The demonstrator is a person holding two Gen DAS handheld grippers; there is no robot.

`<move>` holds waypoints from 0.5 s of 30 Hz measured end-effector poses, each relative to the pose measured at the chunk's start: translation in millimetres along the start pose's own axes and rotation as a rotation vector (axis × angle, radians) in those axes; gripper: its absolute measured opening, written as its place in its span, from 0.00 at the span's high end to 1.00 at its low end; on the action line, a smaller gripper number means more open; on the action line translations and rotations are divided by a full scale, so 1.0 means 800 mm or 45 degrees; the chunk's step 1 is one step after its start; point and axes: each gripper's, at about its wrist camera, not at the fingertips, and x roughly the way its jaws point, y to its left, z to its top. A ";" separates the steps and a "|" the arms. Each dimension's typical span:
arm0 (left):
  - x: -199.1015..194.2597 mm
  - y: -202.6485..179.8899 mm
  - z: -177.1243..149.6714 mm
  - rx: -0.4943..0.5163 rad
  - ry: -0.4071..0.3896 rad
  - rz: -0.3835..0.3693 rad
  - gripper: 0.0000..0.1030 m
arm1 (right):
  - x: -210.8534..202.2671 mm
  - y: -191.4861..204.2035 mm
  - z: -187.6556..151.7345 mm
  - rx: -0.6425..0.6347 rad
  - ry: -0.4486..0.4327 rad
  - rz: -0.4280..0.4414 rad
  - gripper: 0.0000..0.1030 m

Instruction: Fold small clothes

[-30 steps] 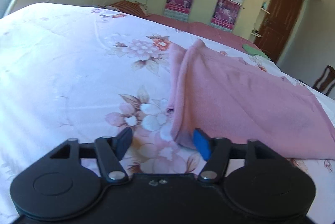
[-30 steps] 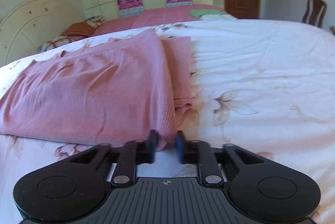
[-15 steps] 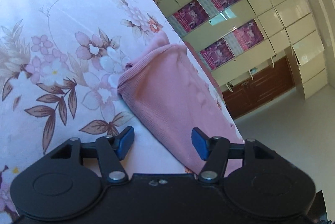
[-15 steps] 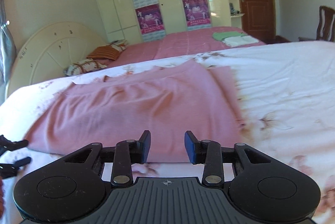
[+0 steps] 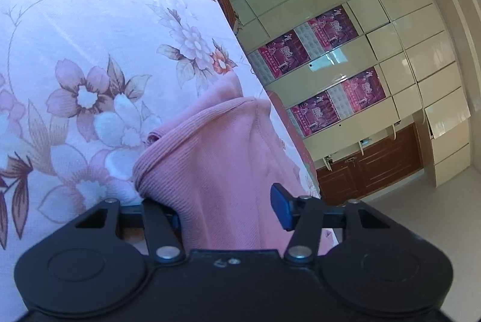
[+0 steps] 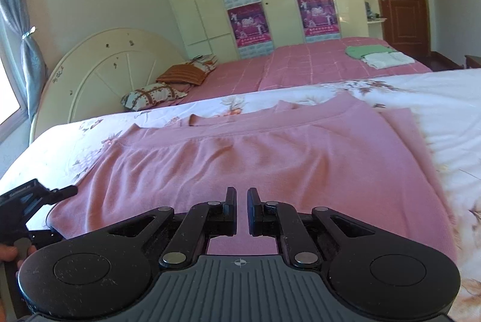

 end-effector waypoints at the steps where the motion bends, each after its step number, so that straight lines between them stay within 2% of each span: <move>1: 0.006 0.007 0.003 -0.029 0.041 0.001 0.91 | 0.007 0.006 0.003 -0.011 0.007 0.004 0.92; 2: 0.005 0.014 0.005 -0.058 0.047 -0.023 0.92 | 0.014 0.010 0.006 -0.017 0.009 0.008 0.92; 6: -0.019 0.018 0.010 0.042 0.004 -0.151 0.91 | 0.038 0.039 0.020 -0.091 -0.009 0.016 0.92; 8: -0.019 0.026 0.009 0.081 0.019 -0.114 0.87 | 0.048 0.055 0.020 -0.126 0.000 0.025 0.92; 9: -0.017 0.033 0.010 0.058 0.030 -0.079 0.80 | 0.058 0.060 0.016 -0.142 0.027 0.028 0.92; 12: -0.015 0.041 0.014 -0.017 0.036 -0.110 0.75 | 0.103 0.062 -0.005 -0.159 0.209 -0.043 0.92; 15: -0.009 0.035 0.019 -0.011 0.048 -0.083 0.72 | 0.100 0.064 -0.002 -0.115 0.190 -0.058 0.93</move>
